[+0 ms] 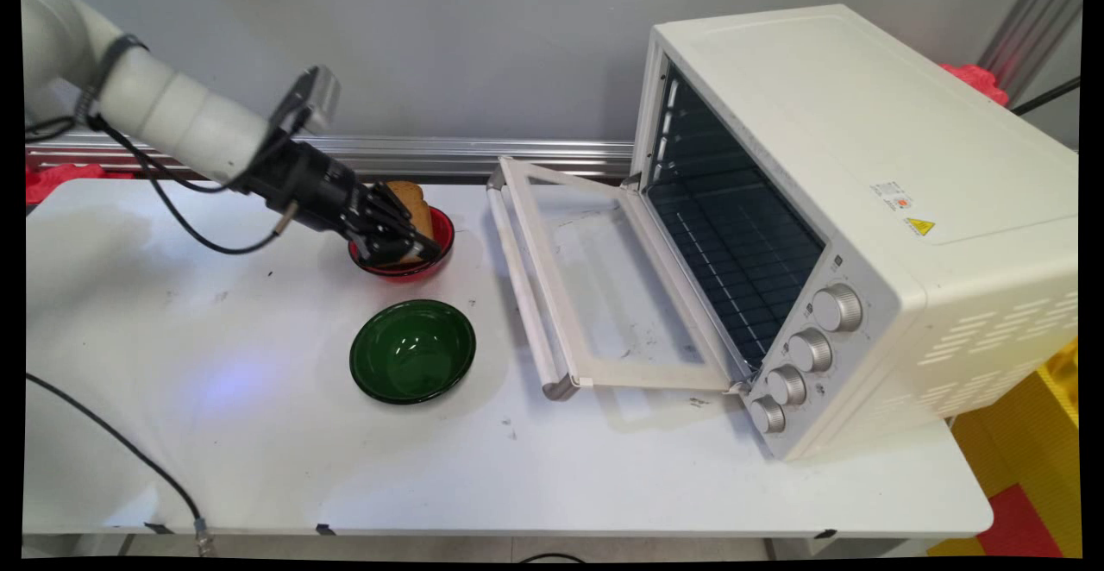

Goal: Close the oven

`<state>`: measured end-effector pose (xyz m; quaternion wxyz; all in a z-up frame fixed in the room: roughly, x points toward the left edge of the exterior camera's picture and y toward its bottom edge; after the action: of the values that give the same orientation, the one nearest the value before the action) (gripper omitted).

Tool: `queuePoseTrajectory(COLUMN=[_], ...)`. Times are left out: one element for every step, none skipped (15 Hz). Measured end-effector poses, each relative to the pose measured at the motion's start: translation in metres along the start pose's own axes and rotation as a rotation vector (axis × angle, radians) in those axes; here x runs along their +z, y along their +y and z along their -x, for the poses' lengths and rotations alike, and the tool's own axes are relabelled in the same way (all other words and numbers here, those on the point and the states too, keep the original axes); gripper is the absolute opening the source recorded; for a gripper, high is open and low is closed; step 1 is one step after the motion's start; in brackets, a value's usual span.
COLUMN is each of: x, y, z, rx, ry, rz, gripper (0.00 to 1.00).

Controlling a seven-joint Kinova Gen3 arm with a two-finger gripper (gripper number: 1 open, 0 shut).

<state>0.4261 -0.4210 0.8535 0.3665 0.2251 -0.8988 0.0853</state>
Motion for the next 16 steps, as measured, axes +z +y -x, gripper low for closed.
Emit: queuePoseTrajectory(x=[0.009, 0.017, 0.025, 0.034, 0.041, 0.045, 0.052, 0.059, 0.065, 0.071, 0.077, 0.082, 0.087, 0.092, 0.095, 0.099], y=[0.0, 0.0, 0.001, 0.001, 0.001, 0.001, 0.001, 0.002, 0.001, 0.001, 0.001, 0.001, 0.001, 0.001, 0.001, 0.001], z=[0.002, 0.004, 0.005, 0.007, 0.008, 0.008, 0.009, 0.01, 0.01, 0.01, 0.01, 0.01, 0.01, 0.01, 0.01, 0.011], rx=[0.001, 0.002, 0.002, 0.002, 0.003, 0.003, 0.004, 0.004, 0.005, 0.005, 0.005, 0.005, 0.005, 0.005, 0.004, 0.004], ry=[-0.003, -0.005, -0.006, -0.006, -0.005, -0.004, -0.002, 0.0, 0.003, 0.004, 0.007, 0.009, 0.011, 0.013, 0.015, 0.016], rz=[0.003, 0.005, 0.007, 0.009, 0.011, 0.012, 0.014, 0.015, 0.016, 0.017, 0.017, 0.017, 0.018, 0.018, 0.018, 0.018], gripper=[0.0, 0.0, 0.0, 0.0, 0.0, 0.0, 0.0, 0.0, 0.0, 0.0, 0.0, 0.0, 0.0, 0.0, 0.0, 0.0])
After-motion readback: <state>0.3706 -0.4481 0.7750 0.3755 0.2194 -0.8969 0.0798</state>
